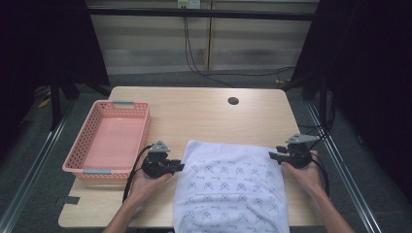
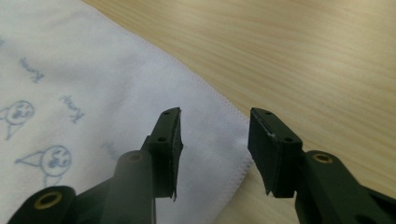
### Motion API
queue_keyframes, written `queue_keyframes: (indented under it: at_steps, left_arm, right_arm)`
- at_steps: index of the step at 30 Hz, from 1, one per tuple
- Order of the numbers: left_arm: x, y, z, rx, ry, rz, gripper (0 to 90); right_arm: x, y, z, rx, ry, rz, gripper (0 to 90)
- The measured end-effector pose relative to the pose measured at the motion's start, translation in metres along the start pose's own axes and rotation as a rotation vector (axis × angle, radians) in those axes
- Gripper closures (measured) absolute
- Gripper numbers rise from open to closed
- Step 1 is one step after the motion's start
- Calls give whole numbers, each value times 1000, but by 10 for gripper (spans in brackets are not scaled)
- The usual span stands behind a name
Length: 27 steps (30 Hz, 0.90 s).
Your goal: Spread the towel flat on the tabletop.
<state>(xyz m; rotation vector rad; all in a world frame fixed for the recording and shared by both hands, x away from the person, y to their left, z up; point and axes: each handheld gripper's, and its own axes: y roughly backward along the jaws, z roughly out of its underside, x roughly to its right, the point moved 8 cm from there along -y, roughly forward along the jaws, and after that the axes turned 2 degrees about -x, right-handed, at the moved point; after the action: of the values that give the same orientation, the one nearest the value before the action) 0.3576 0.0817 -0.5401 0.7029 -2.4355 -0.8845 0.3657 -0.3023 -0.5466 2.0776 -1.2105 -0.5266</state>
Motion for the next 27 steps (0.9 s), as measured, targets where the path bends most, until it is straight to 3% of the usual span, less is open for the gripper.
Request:
queue_keyframes:
  at_steps: [2, 5, 10, 14, 17, 19, 21, 22, 23, 25, 26, 27]
  left_arm:
    - [-5, -3, -4, 9, 3, -13, 721]
    - [-12, -9, -8, 0, 19, -41, 698]
    - [-19, -17, -14, 19, 59, -30, 619]
    - [-24, -28, -16, -7, 61, -41, 560]
    - [-28, -32, -23, 6, 75, -57, 517]
    - [-32, -36, -23, -10, 58, -64, 484]
    - [-32, -39, -26, 8, 82, -55, 452]
    - [-30, -40, -27, -4, 55, -61, 444]
    - [-31, -41, -28, -2, 45, -94, 453]
    - [-29, -43, -30, 4, 45, -80, 439]
    - [-32, -44, -30, -3, 37, -113, 454]
    - [-34, -44, -30, 5, 51, -114, 448]
  right_arm:
    - [3, -9, 1, -17, 18, 2, 519]
    - [6, -17, 1, -30, -1, 7, 477]
    - [2, -14, 6, -42, 10, 11, 455]
    - [-5, -12, 6, -42, 17, -15, 609]
    - [-9, -12, 6, -38, 29, -34, 732]
    - [-9, -12, 5, -36, 25, -44, 801]
    - [-9, -12, 5, -36, 12, -55, 828]
    - [-9, -12, 5, -34, 11, -55, 832]
    - [-8, -12, 5, -36, 8, -57, 838]
    - [-8, -12, 5, -37, 3, -63, 846]
    - [-8, -12, 5, -37, 4, -68, 847]
    - [-7, -12, 4, -37, 5, -69, 847]
